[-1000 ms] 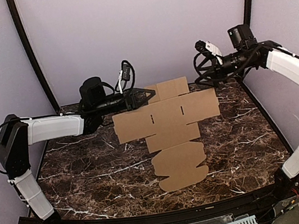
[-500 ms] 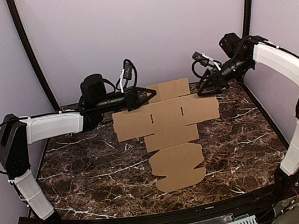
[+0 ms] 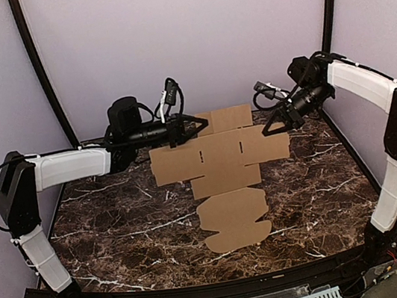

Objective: Fold the paper box

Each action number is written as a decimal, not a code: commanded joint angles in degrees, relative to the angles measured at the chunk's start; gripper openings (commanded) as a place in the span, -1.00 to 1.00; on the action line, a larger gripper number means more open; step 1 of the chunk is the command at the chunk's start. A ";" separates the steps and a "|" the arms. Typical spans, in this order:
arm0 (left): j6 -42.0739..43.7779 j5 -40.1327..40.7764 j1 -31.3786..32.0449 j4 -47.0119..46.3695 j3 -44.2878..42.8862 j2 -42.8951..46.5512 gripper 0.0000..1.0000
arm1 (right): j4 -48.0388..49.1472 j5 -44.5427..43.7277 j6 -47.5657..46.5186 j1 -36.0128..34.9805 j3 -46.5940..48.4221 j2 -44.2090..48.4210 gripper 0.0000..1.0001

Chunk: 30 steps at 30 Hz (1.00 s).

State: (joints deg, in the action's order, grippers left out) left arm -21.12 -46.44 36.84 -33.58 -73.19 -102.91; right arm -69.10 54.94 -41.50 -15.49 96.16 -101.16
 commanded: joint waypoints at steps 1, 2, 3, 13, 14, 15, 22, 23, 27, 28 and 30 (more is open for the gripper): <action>4.28 0.28 -0.37 4.84 -3.12 1.17 -0.55 | -0.81 -0.04 -1.18 1.27 1.15 0.73 -1.00; 5.27 1.56 -0.70 7.63 -3.17 1.77 -0.26 | -0.88 0.45 -1.59 1.68 1.14 0.82 -1.00; 7.12 2.33 -1.06 8.96 -2.92 3.60 -0.15 | -0.88 1.01 -2.11 2.19 1.01 1.04 -1.00; 7.18 12.54 -13.78 7.71 18.87 22.02 0.26 | -2.06 6.90 -6.08 4.50 -1.67 3.35 -1.00; 6.43 12.89 -13.84 5.76 20.89 21.67 0.26 | -1.86 7.58 -6.05 4.50 -1.92 3.34 -1.00; 5.87 12.34 -13.95 3.86 22.01 21.12 0.25 | -1.80 8.22 -6.16 4.50 -1.94 3.25 -1.00; 2.93 6.90 -13.99 -3.05 21.76 13.30 0.03 | -2.64 9.04 -7.02 4.53 -1.57 3.30 -1.00; 2.75 4.23 -13.94 -3.42 20.93 12.71 -0.01 | -2.63 8.96 -7.04 4.57 -1.59 3.48 -1.00; -0.77 -3.68 -12.96 -7.37 19.48 10.13 -0.01 | 0.15 8.51 -3.53 4.50 -1.96 3.61 -1.00; -1.18 -4.33 -12.60 -7.41 19.26 9.73 0.00 | 1.00 8.57 -2.52 4.50 -2.13 3.56 -1.00; -0.82 -5.26 -11.02 -6.95 18.70 9.51 0.03 | 2.61 8.69 -0.03 4.50 -2.20 3.17 -1.00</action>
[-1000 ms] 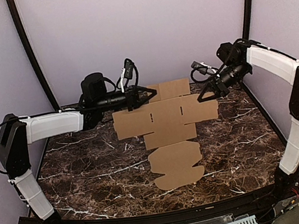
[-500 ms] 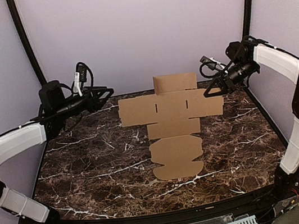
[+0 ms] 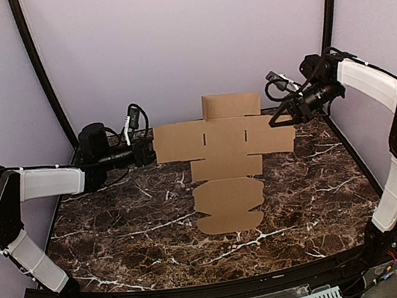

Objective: Fold the paper box

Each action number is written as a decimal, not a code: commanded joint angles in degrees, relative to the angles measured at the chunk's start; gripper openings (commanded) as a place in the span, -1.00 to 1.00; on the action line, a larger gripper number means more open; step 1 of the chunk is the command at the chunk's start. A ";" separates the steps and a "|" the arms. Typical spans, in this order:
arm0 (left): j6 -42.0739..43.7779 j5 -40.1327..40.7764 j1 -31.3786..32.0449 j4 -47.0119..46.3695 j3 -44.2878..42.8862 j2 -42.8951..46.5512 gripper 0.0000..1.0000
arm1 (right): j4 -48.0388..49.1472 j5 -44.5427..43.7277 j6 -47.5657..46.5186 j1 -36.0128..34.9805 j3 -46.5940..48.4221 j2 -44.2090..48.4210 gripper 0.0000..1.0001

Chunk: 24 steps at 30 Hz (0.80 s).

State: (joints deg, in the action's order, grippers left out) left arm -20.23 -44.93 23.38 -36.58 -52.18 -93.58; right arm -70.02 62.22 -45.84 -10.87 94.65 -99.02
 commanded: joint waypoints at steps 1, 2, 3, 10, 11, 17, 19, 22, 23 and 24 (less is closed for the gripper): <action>-1.38 -6.89 2.80 -2.69 -2.88 0.12 0.05 | 4.06 1.37 5.10 -0.07 -0.65 0.82 -1.00; -0.44 -6.95 3.52 -2.00 -3.21 -0.08 0.06 | 4.28 1.35 5.68 -0.10 -0.42 0.57 -1.00; 0.47 -7.11 3.87 -0.58 -3.98 -0.14 0.07 | 4.67 1.13 6.42 -0.09 -0.17 0.32 -1.00; 3.50 -7.52 7.64 5.25 -8.45 -2.00 0.10 | 8.49 -0.88 11.19 -0.11 -1.25 0.49 -1.00; 3.98 -7.58 8.04 5.66 -8.85 -2.50 0.11 | 8.71 -1.21 11.36 -0.11 -1.53 0.59 -1.00; 4.00 -5.31 8.47 6.06 -9.16 -1.59 0.13 | 9.56 -2.99 11.66 -0.07 -3.39 1.77 -1.00; 3.48 -3.49 7.18 5.57 -7.26 0.71 0.14 | 9.47 -4.02 11.36 -0.03 -4.11 2.55 -1.00; 2.36 -1.34 4.79 4.57 -1.93 6.98 0.20 | 9.46 -5.08 11.22 -0.02 -5.26 3.74 -1.00; 2.64 -0.75 4.16 5.02 0.38 8.58 0.24 | 9.40 -5.11 11.22 -0.02 -5.54 4.01 -1.00; 3.86 1.16 4.06 5.95 1.10 11.40 0.26 | 9.38 -5.01 11.22 -0.02 -5.67 4.28 -1.00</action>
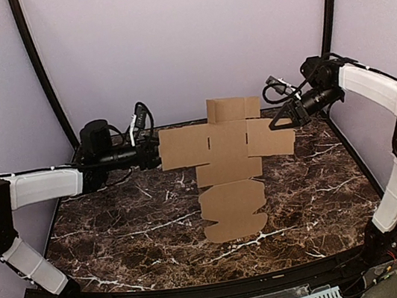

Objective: Fold the paper box

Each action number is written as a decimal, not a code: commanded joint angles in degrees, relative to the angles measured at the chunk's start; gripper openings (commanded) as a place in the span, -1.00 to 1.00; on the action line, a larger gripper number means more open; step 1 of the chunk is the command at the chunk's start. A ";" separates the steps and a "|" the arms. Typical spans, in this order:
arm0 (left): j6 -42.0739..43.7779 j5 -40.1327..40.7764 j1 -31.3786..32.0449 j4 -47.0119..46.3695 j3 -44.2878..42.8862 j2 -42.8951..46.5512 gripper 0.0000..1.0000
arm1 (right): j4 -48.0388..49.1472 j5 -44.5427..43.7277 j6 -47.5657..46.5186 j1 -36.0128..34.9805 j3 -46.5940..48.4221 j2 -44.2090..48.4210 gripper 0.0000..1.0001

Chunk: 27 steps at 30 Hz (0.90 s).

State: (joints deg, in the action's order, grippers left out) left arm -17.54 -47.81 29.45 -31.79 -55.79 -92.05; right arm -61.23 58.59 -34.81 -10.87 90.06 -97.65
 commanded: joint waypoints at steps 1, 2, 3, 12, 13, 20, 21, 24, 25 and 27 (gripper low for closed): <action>1.44 4.97 -2.09 3.32 5.49 11.06 0.31 | 0.59 -1.46 0.13 -0.02 -1.19 3.14 -1.00; 1.89 4.81 -2.11 4.33 5.64 12.85 0.33 | 0.69 -1.50 0.13 0.07 -1.14 3.30 -1.00; 2.16 3.97 -2.12 7.00 5.63 13.56 0.36 | 0.61 -1.46 0.16 0.11 -1.00 3.33 -1.00; 14.28 0.38 -2.12 29.61 1.27 17.30 0.45 | 0.50 -1.62 0.35 0.06 0.29 2.81 -1.00; 15.56 0.23 -2.12 34.17 0.06 17.15 0.45 | 0.50 -1.70 0.31 0.06 0.29 2.81 -1.00; 26.81 -2.12 -2.12 51.34 -4.70 16.06 0.44 | 0.24 -2.30 0.07 0.16 -0.14 3.38 -1.00; 28.41 -2.12 -2.12 52.59 -5.17 15.75 0.44 | 0.24 -2.33 0.00 0.15 -0.31 3.49 -1.00; 29.77 -3.39 -2.12 55.46 -6.31 15.07 0.43 | 0.24 -2.21 -0.09 0.18 -0.34 3.60 -1.00; 30.49 -3.58 -2.12 56.02 -6.51 14.62 0.43 | 0.25 -2.27 -0.09 0.17 -0.28 3.60 -1.00; 30.99 -3.49 -2.12 56.93 -7.03 14.06 0.43 | -0.11 -1.74 -0.51 0.17 -0.24 3.61 -1.00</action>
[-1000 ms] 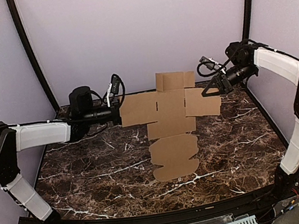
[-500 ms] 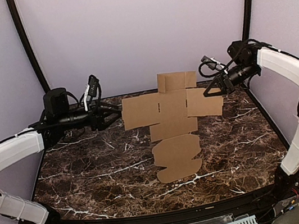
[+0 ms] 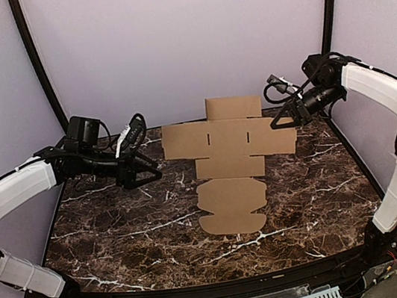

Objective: Fold the paper box

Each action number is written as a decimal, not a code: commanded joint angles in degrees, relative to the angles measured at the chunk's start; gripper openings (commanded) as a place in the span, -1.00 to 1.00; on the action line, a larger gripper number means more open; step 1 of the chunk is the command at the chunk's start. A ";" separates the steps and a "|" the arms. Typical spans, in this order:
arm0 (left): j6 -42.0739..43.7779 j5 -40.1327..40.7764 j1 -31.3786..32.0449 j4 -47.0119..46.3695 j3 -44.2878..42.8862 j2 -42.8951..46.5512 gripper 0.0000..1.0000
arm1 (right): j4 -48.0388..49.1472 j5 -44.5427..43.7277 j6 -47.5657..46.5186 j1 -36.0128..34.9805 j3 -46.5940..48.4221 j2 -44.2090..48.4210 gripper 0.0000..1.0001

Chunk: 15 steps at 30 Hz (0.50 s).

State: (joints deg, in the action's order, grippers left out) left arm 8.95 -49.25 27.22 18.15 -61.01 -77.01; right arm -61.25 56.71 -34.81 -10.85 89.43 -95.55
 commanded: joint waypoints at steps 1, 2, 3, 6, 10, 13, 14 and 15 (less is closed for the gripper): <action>3.66 -1.39 0.11 4.59 -1.36 -1.09 0.43 | -0.40 0.56 -1.00 0.19 0.40 1.51 -1.00; 0.79 -0.72 0.11 2.10 -0.85 -1.19 0.44 | -0.96 1.10 -1.64 0.17 0.40 1.50 -1.00; -0.87 2.11 0.11 -2.57 0.00 -1.29 0.44 | -1.62 1.65 -2.49 0.16 0.40 1.50 -1.00; -5.68 9.98 0.11 -7.10 -0.61 -3.21 0.46 | -3.85 3.71 -5.17 0.18 0.35 1.74 -1.00; -9.20 13.20 0.02 -12.53 -0.11 -4.94 0.52 | -5.74 5.59 -7.54 0.13 -0.32 2.35 -1.00; -12.76 11.11 0.02 -17.37 -0.68 -6.90 0.79 | -6.72 6.50 -8.93 0.15 -0.90 2.26 -1.00; -13.09 10.82 0.09 -18.79 -1.17 -7.39 0.92 | -7.09 6.77 -9.19 0.15 -0.92 2.17 -1.00; -13.81 10.44 0.10 -19.92 -1.37 -8.25 0.94 | -7.25 7.10 -9.29 0.13 -0.92 2.05 -1.00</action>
State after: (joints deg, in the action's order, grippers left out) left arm -0.10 -38.68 27.20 5.76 -61.45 -83.66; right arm -66.00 60.90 -41.30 -10.85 89.23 -94.50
